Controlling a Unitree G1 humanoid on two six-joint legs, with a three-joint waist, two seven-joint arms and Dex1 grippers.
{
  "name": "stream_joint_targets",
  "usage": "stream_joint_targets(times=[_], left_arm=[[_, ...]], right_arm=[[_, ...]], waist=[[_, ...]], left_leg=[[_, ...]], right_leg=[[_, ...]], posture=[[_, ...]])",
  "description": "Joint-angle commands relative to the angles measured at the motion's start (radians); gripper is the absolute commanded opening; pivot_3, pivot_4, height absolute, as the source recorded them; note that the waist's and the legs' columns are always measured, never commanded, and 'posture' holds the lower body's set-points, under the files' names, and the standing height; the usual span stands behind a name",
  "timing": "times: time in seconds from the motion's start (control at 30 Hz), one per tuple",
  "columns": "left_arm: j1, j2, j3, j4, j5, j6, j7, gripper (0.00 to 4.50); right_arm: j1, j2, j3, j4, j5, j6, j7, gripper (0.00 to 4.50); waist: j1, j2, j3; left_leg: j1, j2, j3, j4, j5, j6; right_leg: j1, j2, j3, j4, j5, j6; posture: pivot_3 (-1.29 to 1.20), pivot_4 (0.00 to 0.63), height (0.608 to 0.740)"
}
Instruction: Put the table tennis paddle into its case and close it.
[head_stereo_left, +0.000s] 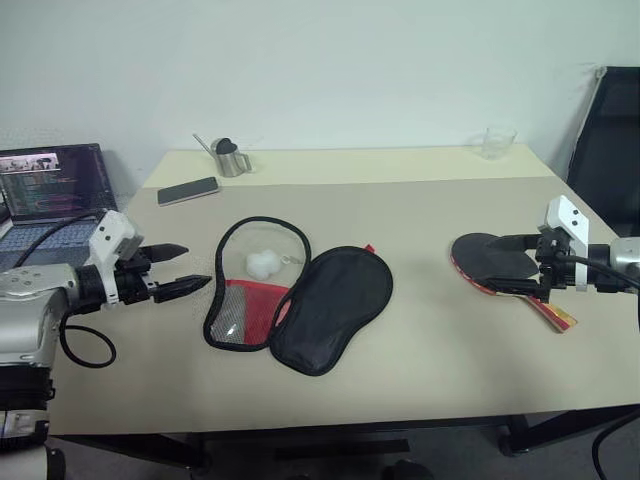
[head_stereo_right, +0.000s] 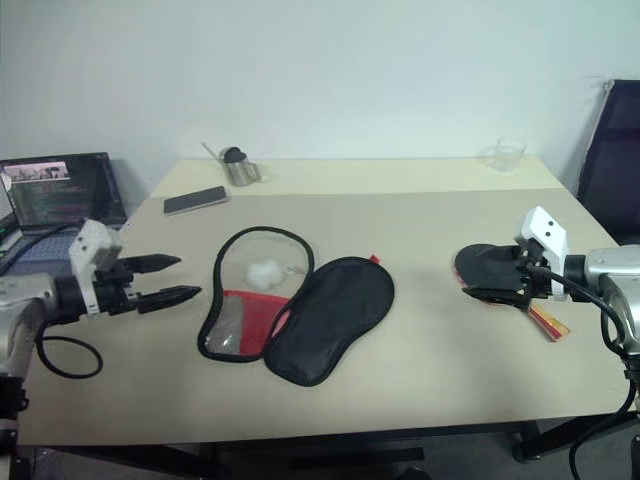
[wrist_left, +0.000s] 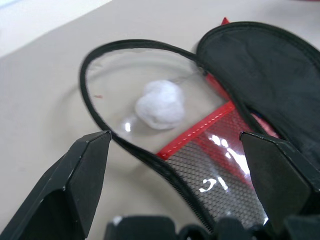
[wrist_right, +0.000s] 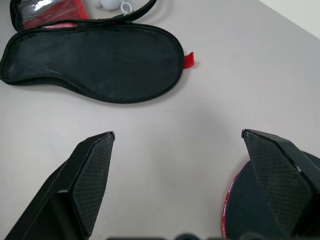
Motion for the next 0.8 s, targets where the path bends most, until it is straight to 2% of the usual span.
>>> stream_joint_targets(times=[0.03, 0.2, 0.5, 0.8], left_arm=[[-0.022, -0.044, -0.024, 0.029, 0.013, 0.026, 0.042, 4.5], [-0.062, -0.117, -0.071, 0.079, 0.062, 0.029, 0.12, 4.5], [0.014, -0.122, 0.0, 0.031, 0.035, 0.069, 0.173, 4.5], [0.031, -0.173, -0.021, 0.035, 0.051, 0.088, 0.224, 4.5]], right_arm=[[-0.008, -0.031, -0.033, 0.006, 0.018, -0.011, 0.008, 4.48], [-0.054, -0.052, -0.014, 0.118, -0.002, -0.043, 0.036, 4.48], [-0.156, -0.026, 0.055, 0.226, -0.047, -0.093, 0.067, 4.48], [-0.246, 0.008, 0.109, 0.315, -0.084, -0.144, 0.089, 4.48]], waist=[[0.001, 0.0, 0.0], [0.001, -0.001, -0.001], [-0.005, -0.001, -0.001], [0.002, -0.002, -0.001]], left_leg=[[0.0, 0.0, 0.0, 0.0, 0.0, 0.0], [0.0, -0.001, 0.0, 0.001, 0.0, 0.0], [0.001, 0.0, 0.002, 0.001, 0.001, -0.001], [0.001, -0.001, 0.0, 0.001, 0.001, -0.001]], right_leg=[[0.0, 0.0, 0.0, 0.0, 0.0, 0.0], [0.0, 0.0, 0.0, 0.001, 0.0, 0.0], [-0.002, 0.0, 0.002, 0.004, 0.0, 0.0], [-0.001, -0.001, 0.001, 0.005, 0.0, 0.0]], posture=[[0.0, 0.15, 0.74], [0.0, 0.15, 0.74], [0.0, 0.15, 0.74], [0.0, 0.15, 0.74]])
